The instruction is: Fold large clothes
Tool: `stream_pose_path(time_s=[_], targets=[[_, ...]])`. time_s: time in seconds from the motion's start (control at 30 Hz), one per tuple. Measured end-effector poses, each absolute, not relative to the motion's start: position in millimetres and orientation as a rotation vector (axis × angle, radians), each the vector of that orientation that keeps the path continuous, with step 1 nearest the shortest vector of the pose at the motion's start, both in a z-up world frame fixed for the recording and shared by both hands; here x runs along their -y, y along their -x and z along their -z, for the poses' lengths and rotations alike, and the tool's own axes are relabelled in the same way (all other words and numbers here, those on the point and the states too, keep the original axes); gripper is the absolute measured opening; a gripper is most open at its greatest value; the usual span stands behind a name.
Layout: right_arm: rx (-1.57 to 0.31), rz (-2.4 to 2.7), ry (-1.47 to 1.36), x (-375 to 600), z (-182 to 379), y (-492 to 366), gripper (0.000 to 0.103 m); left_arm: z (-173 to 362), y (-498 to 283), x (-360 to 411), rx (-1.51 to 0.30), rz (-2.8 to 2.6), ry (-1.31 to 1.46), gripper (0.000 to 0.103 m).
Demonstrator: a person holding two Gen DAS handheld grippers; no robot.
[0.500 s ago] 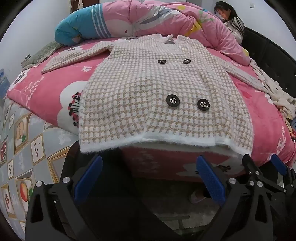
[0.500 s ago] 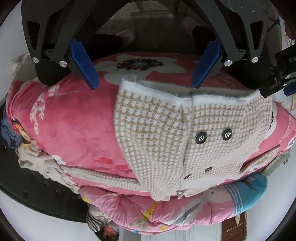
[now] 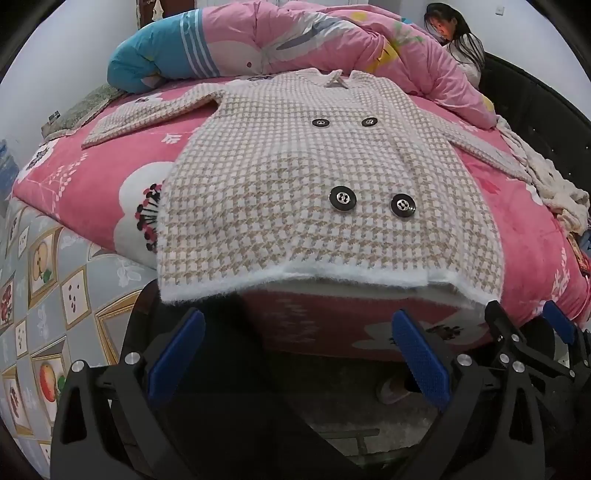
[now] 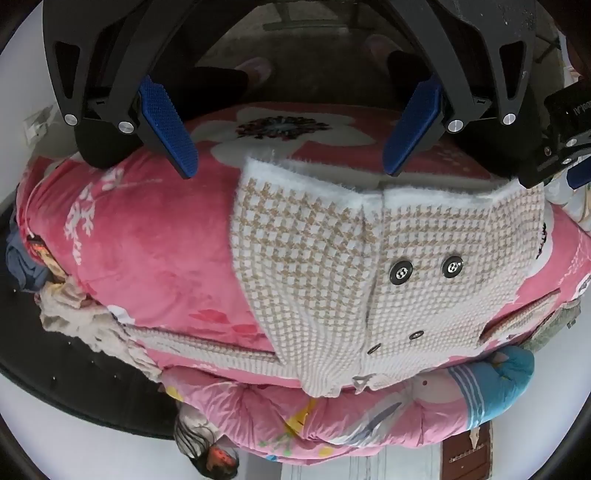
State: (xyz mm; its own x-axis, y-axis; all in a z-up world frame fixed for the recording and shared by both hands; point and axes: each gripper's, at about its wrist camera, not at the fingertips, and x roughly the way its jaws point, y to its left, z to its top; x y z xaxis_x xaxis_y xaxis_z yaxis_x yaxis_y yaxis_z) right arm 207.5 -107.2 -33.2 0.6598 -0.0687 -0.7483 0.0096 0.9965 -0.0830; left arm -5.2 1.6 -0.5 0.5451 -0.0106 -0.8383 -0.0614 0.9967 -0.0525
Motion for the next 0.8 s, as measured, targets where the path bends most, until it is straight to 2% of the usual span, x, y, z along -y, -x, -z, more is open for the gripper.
stream_pose_path(time_s=[0.8], targets=[[-0.84, 0.075, 0.094, 106.4, 30.2, -206.7, 0.096, 2.3, 4.7, -11.3, -0.997, -0.045, 0.1, 0.099]])
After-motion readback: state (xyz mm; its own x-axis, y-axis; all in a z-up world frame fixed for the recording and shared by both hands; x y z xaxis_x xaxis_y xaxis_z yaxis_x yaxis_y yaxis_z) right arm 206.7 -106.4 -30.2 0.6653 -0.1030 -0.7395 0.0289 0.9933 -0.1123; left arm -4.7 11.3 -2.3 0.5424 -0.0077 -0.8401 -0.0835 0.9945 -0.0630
